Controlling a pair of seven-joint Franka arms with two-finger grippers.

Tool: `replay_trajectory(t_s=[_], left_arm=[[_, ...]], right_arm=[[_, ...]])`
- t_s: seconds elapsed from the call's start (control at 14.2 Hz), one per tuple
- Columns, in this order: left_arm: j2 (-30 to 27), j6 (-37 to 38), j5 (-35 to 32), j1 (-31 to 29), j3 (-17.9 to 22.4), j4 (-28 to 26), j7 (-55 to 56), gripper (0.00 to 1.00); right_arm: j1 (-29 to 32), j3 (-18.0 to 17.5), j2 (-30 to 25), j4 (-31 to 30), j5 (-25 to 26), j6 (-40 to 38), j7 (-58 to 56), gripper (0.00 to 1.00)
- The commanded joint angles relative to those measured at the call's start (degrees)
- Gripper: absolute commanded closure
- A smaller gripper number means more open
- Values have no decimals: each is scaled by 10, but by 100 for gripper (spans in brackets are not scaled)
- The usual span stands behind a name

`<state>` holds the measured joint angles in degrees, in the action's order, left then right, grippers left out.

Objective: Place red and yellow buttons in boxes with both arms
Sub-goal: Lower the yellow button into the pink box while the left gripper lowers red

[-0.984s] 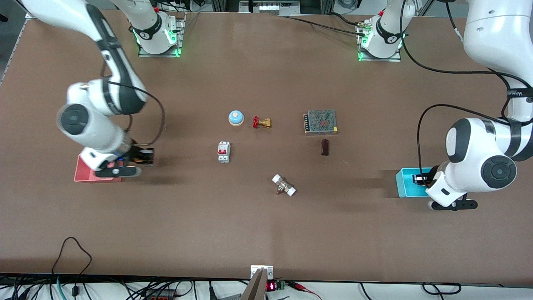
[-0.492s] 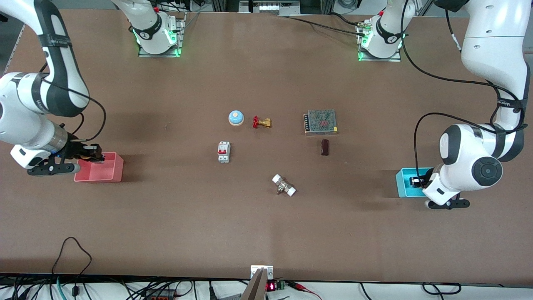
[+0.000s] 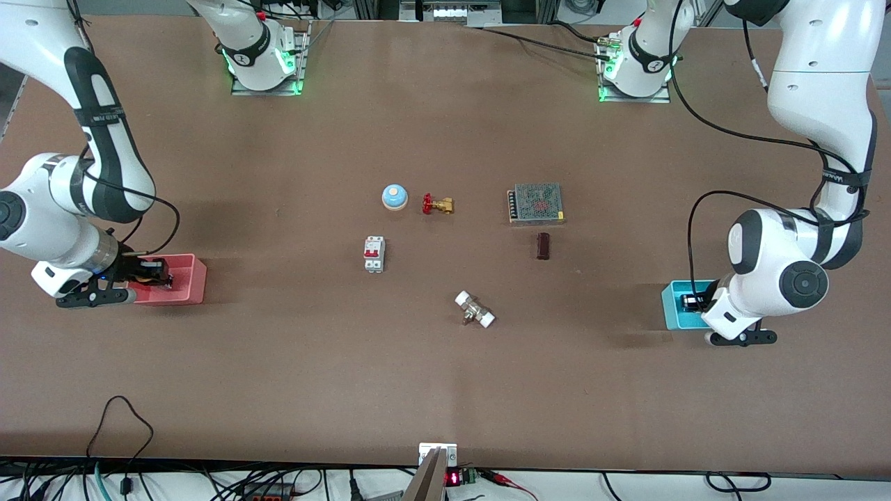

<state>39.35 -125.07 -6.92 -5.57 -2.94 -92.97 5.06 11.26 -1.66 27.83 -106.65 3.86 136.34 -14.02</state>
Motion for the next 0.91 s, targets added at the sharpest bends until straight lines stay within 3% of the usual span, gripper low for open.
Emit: replay_trajectory(t_s=[0.0, 0.35, 0.63, 0.77, 0.84], left_arm=[[-3, -4, -13, -7, -7, -1, -16, 0], [-19, 32, -13, -6, -9, 9, -29, 0], [-80, 113, -13, 0, -15, 23, -27, 0], [-102, 182, -13, 0, -30, 64, -25, 0], [-109, 218, -12, 0, -39, 89, -26, 0]], right_arm=[[6, -3, 3, 1, 7, 8, -11, 91], [6, -3, 29, -4, 8, 34, -11, 90], [6, -3, 41, -4, 8, 45, -11, 85], [6, -3, 41, -4, 8, 45, -11, 68], [6, -3, 41, -4, 8, 45, -11, 52]])
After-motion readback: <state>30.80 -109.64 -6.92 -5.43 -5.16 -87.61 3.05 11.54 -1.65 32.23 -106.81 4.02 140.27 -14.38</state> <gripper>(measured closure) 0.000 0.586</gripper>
